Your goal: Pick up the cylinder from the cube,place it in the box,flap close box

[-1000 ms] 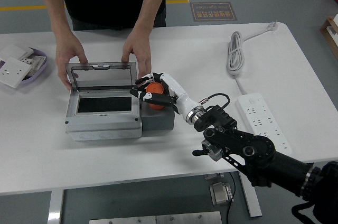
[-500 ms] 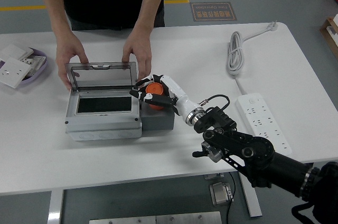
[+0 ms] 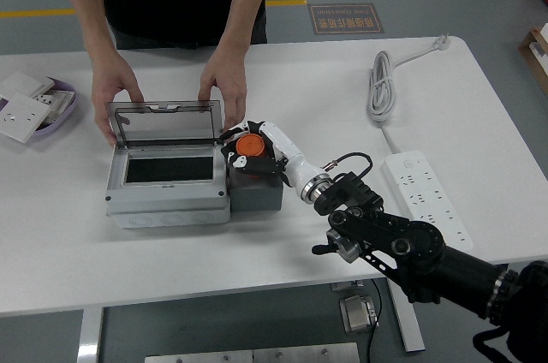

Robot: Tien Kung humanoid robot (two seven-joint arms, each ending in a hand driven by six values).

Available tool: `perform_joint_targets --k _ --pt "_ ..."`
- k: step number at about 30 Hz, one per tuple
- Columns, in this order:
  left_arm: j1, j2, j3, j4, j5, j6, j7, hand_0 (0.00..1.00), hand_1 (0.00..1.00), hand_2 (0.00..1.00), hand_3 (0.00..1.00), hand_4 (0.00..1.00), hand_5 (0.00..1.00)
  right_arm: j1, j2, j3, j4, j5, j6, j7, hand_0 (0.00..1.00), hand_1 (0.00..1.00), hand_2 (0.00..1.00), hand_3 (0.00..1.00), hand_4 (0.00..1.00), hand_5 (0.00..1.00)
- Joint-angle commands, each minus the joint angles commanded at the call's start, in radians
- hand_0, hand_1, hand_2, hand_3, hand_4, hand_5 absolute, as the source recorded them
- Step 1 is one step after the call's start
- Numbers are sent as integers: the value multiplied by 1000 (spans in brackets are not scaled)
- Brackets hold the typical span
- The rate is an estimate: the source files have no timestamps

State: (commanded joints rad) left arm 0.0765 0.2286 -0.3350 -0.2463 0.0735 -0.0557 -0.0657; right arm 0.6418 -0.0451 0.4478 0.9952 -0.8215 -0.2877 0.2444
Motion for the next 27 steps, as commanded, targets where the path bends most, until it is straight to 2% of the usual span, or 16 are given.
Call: perform_joint_targets --k 2,3,8,9,14,15,20,21,26,27 --pt "0 0 1 0 0 0 0 629 647 625 668 722 253 0 1 -1 -1 6 1 2 619 555 520 554 538 61" --pt "1 0 1 0 0 0 0 629 647 625 668 722 253 -1 1 -2 -1 8 1 2 619 559 532 566 620 2" --pt "1 1 1 0 0 0 -1 629 647 625 668 722 253 -3 2 -8 -3 19 0 5 619 559 532 566 620 2" --pt "1 1 2 0 -1 0 -1 629 647 625 668 722 253 -3 2 -11 -4 21 0 5 625 563 527 550 502 52" --pt "4 0 3 1 -3 1 -2 629 647 625 668 722 253 -4 6 -19 -1 29 -4 5 625 563 527 550 502 52" --pt "4 0 4 1 -3 1 -2 629 647 625 668 722 253 -4 6 -20 1 30 -6 4 657 550 498 504 353 2" --pt "8 0 10 3 -12 2 -2 629 647 625 668 722 253 3 5 -13 27 21 -18 -6 657 550 498 504 353 2" --pt "9 0 12 4 -15 2 -2 629 647 625 668 722 253 6 4 -12 34 17 -21 -9 562 504 443 402 2 2" --pt "13 2 19 7 -26 3 -2 629 647 625 668 722 253 20 4 -7 61 10 -28 -17 562 504 443 402 2 2" --pt "14 3 19 7 -27 3 -2 629 647 625 668 722 253 24 5 -7 64 10 -29 -18 496 446 403 298 2 2"
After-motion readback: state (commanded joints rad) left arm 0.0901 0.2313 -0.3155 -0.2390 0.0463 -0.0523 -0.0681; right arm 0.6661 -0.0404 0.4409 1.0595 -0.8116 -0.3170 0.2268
